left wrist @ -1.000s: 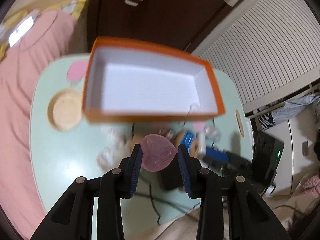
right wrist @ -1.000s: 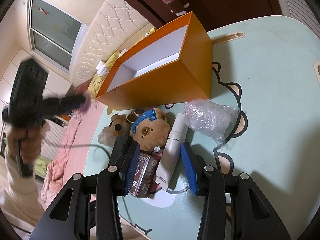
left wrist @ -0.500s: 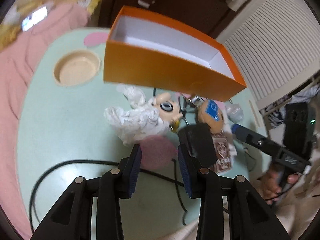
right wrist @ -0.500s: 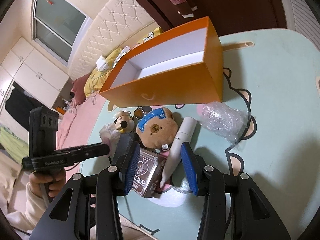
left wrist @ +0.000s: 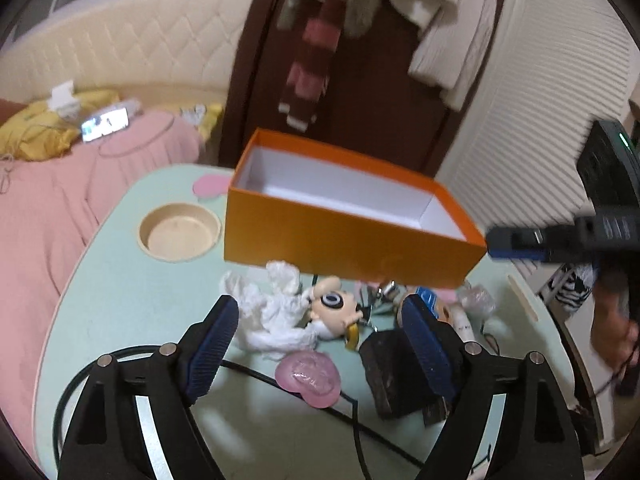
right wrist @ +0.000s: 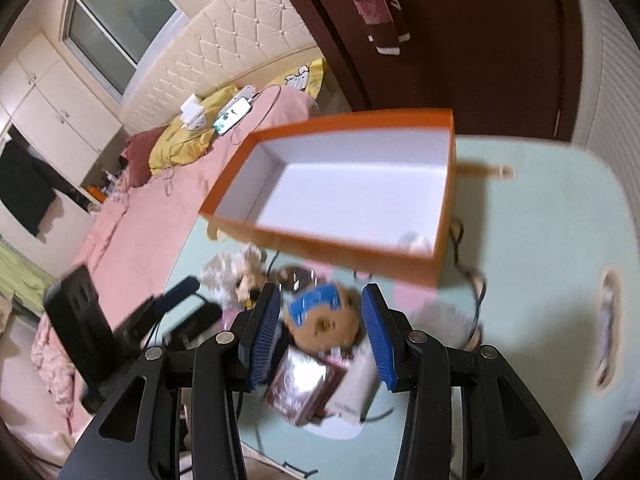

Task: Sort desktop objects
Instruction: 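Carry the pink heart out with the left tool and release on table, then reach the right tool into the box and grasp the clear plastic heart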

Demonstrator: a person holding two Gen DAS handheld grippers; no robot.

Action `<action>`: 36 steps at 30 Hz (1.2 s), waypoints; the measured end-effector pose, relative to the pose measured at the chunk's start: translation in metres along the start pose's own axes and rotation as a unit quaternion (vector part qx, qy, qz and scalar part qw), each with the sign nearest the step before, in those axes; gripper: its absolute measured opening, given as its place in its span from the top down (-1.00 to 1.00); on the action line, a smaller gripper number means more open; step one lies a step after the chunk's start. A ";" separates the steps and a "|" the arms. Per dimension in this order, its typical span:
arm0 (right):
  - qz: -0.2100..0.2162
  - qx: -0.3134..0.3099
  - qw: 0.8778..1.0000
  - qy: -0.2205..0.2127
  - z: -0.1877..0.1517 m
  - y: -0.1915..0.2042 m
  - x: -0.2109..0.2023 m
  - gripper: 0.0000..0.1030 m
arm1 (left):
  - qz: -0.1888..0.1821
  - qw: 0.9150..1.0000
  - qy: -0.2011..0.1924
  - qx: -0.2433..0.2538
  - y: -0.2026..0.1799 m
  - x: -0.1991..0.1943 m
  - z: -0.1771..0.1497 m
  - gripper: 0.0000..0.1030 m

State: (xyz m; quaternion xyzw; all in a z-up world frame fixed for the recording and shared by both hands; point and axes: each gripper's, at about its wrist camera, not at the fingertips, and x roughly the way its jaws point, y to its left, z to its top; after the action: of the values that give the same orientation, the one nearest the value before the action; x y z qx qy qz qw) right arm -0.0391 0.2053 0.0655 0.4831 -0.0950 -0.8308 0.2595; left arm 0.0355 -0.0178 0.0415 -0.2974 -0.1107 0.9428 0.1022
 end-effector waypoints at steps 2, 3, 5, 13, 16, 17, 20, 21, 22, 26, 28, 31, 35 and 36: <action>-0.025 -0.005 1.000 0.000 0.019 0.004 -0.004 0.14 | 0.006 1.000 -0.021 0.013 0.001 -0.003 -0.005 -0.65; -0.036 -0.005 0.999 0.003 0.027 0.005 -0.004 0.14 | 0.011 0.999 -0.025 0.018 0.002 -0.003 -0.007 -0.66; -0.061 -0.005 0.998 0.031 0.047 0.006 0.001 0.14 | 0.014 1.000 -0.023 0.016 0.005 0.000 -0.009 -0.66; -0.158 0.008 0.964 0.216 0.095 0.000 0.060 0.14 | -0.004 1.000 -0.003 -0.002 0.017 0.006 -0.007 -0.67; -0.190 -0.013 0.945 0.266 0.099 0.004 0.084 0.14 | -0.011 1.000 0.004 -0.009 0.018 0.005 -0.007 -0.67; -0.200 -0.011 0.939 0.281 0.099 0.001 0.091 0.14 | -0.013 1.000 0.006 -0.012 0.019 0.005 -0.006 -0.67; -0.222 -0.017 0.922 0.316 0.103 0.002 0.107 0.14 | -0.019 1.000 0.009 -0.019 0.022 0.006 -0.007 -0.67; -0.232 -0.024 0.916 0.326 0.105 0.003 0.112 0.14 | -0.021 1.000 0.009 -0.021 0.022 0.006 -0.006 -0.67; -0.240 -0.024 0.910 0.338 0.106 0.002 0.118 0.14 | -0.021 0.999 0.010 -0.022 0.023 0.006 -0.006 -0.67; -0.267 -0.019 0.881 0.391 0.105 -0.005 0.141 0.15 | -0.024 0.999 0.014 -0.027 0.023 0.007 -0.007 -0.67; -0.277 -0.015 0.864 0.421 0.102 -0.009 0.152 0.15 | -0.024 0.999 0.014 -0.028 0.023 0.007 -0.007 -0.67; -0.274 0.009 0.846 0.458 0.097 -0.016 0.161 0.23 | -0.026 0.999 0.013 -0.030 0.023 0.007 -0.006 -0.68; -0.272 0.040 0.842 0.463 0.095 -0.026 0.165 0.31 | -0.027 0.999 0.014 -0.032 0.024 0.009 -0.006 -0.68; -0.267 0.044 0.846 0.459 0.095 -0.027 0.166 0.45 | -0.027 0.999 0.015 -0.032 0.024 0.009 -0.006 -0.68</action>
State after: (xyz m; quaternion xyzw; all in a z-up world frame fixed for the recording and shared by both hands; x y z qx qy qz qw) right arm -0.1953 0.1324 -0.0214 0.8270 0.1310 -0.5463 0.0200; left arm 0.0287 -0.0370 0.0254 -0.3113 -0.1473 0.9312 0.1198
